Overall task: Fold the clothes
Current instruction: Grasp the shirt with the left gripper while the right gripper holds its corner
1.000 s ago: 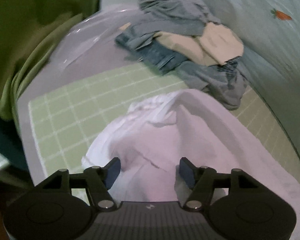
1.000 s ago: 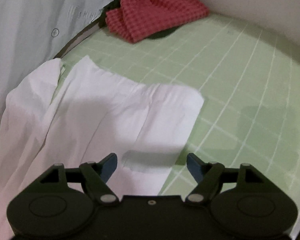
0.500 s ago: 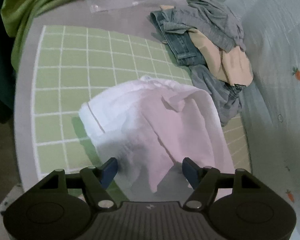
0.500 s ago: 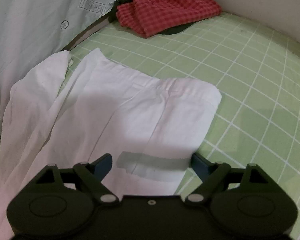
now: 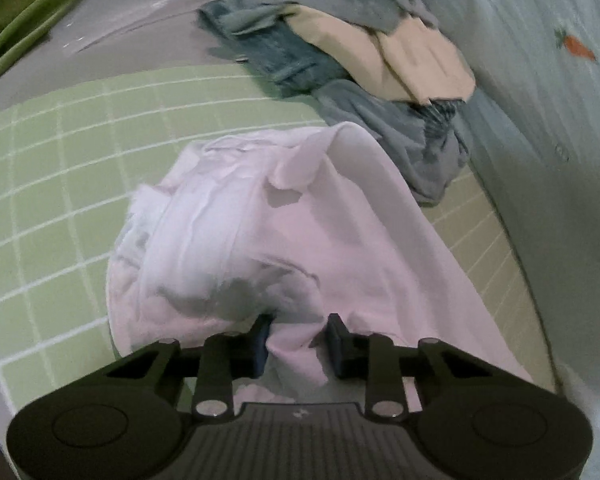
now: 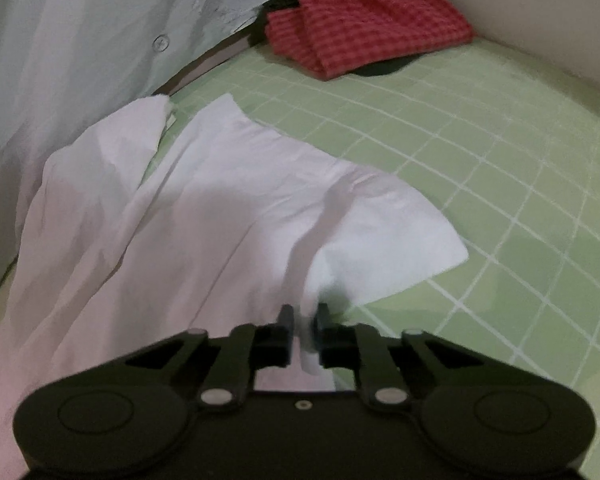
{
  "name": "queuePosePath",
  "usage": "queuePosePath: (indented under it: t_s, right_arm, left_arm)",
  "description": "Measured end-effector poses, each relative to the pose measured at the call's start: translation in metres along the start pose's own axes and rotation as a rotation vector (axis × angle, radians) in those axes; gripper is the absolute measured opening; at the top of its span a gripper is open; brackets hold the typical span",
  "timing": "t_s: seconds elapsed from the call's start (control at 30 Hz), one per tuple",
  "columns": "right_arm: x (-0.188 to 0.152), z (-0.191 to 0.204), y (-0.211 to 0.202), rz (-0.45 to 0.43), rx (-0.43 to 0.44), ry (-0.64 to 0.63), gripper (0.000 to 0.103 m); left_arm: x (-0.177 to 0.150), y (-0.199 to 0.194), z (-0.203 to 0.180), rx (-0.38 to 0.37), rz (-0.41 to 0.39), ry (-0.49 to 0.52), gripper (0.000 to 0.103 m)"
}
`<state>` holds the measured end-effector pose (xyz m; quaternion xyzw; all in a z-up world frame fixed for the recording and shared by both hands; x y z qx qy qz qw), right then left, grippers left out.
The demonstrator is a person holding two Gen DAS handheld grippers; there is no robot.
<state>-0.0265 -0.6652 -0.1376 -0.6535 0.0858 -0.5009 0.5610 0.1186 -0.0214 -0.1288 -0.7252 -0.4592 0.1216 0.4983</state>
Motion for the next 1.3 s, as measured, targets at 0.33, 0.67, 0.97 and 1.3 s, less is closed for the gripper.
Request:
queuePosePath:
  t_s: [0.33,0.67,0.97,1.3]
  right_arm:
    - [0.042,0.053,0.038,0.004,0.021,-0.115,0.006]
    - [0.092,0.089,0.031,-0.126,0.066,-0.109,0.004]
    - [0.066,0.004,-0.084,-0.308,0.091,-0.051,0.003]
    - [-0.014,-0.045,-0.11,-0.185,0.033,-0.009,0.003]
  left_arm:
    - [0.017,0.059,-0.079,0.028,0.002,0.163,0.028]
    - [0.028,0.063,-0.144,0.01,-0.028,0.288,0.014]
    - [0.065,-0.061,-0.07,-0.107,-0.137,0.194,0.005]
    - [0.036,-0.083,0.055,0.018,-0.107,0.108,0.006]
Point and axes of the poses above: each gripper's, at about its wrist camera, not at the fingertips, and y roughly the way its jaws point, z to its left, x to its top, the point moved 5 cm from there along y, roughly the way its jaws point, and after that the axes turned 10 degrees about -y, right-handed, at the moved point
